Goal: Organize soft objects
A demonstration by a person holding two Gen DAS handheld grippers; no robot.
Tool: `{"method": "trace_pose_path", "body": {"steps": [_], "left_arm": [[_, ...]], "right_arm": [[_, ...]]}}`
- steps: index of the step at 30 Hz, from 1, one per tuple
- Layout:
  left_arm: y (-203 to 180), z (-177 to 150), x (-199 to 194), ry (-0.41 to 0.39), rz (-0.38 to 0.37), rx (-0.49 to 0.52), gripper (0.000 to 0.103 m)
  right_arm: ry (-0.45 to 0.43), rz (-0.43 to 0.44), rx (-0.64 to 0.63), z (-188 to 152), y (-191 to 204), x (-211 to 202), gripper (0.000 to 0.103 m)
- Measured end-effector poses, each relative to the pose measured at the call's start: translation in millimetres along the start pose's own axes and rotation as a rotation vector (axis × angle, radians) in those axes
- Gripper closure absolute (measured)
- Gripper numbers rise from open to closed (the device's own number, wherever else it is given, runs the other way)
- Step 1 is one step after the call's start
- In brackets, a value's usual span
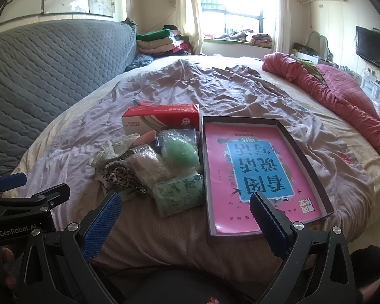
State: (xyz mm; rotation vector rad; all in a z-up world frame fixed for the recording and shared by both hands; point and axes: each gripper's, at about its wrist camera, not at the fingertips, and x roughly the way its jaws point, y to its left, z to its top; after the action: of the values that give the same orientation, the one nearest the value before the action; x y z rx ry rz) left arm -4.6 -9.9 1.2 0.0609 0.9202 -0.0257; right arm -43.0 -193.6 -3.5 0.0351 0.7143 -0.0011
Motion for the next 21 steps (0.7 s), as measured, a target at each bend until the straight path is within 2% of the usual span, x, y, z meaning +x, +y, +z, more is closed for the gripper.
{"method": "trace_pose_path", "body": {"steps": [13, 21], "left_arm": [[2.3, -2.6, 2.1, 0.0, -0.002, -0.016, 0.003], [12.6, -1.0, 10.1, -0.001, -0.041, -0.051, 0.003]], "right_arm": [[-0.003, 0.004, 0.001, -0.5, -0.8, 0.0, 0.002], [0.008, 0.006, 0.007, -0.6, 1.0, 7.9, 0.002]]}}
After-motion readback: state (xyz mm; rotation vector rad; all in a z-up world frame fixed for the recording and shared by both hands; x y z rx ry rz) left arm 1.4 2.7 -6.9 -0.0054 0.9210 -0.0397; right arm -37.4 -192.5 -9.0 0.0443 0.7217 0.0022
